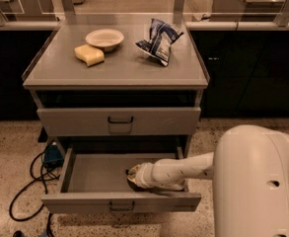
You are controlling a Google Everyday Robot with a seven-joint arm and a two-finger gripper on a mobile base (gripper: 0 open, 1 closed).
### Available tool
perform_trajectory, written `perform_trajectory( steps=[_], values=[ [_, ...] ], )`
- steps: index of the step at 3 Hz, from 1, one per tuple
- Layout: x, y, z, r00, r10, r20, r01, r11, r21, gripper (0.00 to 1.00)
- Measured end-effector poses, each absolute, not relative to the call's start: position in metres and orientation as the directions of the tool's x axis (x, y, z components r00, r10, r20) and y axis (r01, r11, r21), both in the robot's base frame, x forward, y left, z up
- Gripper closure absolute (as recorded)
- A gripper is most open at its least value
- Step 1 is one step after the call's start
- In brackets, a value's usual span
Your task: Pick rxbar blueberry from middle drawer and place on counter
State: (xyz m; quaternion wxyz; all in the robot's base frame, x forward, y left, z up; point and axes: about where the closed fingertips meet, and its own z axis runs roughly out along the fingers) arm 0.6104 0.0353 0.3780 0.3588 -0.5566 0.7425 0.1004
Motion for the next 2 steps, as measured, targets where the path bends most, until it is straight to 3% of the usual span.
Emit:
perform_trajectory(
  steps=[2],
  values=[
    [0.594,0.037,0.469,-0.153,-0.851,-0.502,-0.848,0.374,-0.375,1.00]
  ],
)
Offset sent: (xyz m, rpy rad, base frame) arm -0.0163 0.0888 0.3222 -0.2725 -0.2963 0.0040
